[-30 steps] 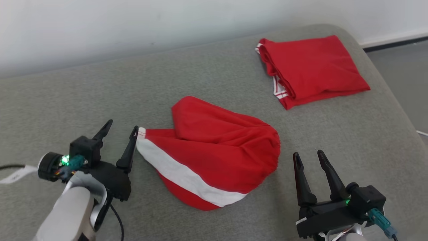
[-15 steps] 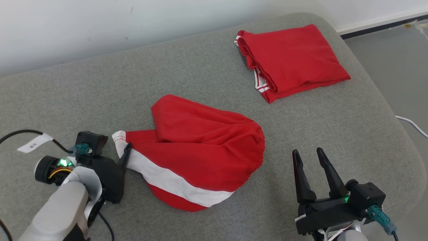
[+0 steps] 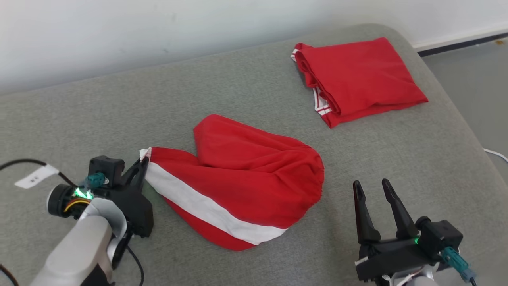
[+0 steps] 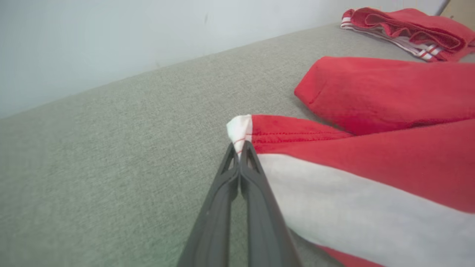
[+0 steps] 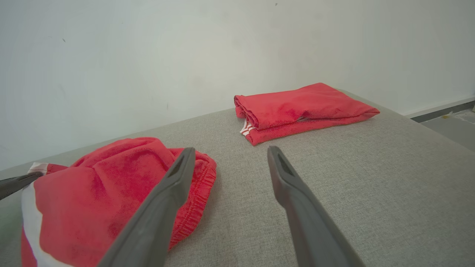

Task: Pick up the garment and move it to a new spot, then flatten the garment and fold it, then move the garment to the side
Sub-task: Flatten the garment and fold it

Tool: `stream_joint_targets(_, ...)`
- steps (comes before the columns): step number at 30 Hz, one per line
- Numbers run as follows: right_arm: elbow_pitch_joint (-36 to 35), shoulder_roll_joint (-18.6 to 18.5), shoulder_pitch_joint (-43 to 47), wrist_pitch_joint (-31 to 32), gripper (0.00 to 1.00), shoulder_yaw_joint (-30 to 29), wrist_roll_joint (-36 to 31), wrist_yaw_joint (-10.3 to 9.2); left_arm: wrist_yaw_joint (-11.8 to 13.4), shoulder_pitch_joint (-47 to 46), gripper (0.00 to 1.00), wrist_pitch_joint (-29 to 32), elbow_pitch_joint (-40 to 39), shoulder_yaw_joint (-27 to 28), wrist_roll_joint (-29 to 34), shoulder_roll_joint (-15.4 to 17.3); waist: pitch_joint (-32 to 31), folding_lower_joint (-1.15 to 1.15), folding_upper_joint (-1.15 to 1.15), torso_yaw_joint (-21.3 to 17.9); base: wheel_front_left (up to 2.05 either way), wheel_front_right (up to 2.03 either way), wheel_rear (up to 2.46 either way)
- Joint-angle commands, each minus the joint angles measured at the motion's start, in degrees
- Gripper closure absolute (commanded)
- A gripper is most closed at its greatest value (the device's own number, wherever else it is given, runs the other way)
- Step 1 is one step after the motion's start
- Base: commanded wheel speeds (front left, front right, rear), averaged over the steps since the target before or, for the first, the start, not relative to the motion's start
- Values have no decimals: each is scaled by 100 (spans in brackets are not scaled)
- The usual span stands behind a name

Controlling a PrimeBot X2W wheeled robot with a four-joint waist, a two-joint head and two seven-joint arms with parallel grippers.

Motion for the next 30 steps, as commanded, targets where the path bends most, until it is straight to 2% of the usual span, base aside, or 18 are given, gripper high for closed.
stream_joint_targets(1,20,7,104,-23,0,-18,-25,3,92,173,100,-116,-52,35,35,-10,-101,0,0,202,0,0,0)
stream_joint_targets(8,32,5,172,-22,0,-91,-136,3,620,1061,100,-426,-815,379,-184,-23,-213,0,0,762,0,0,0)
stream_joint_targets(18,117,6,173,-23,0,-137,-313,3,1525,2921,100,-465,-2931,888,-283,13,-337,0,0,1490,0,0,0)
stream_joint_targets(25,179,5,113,-23,0,-114,-341,3,1823,3706,100,-466,-3630,1303,-255,-44,-352,0,0,1673,0,0,0)
stream_joint_targets(30,224,3,106,-23,0,-116,-347,3,1737,4036,100,-467,-3615,1511,-282,-201,-376,0,0,1684,0,0,0)
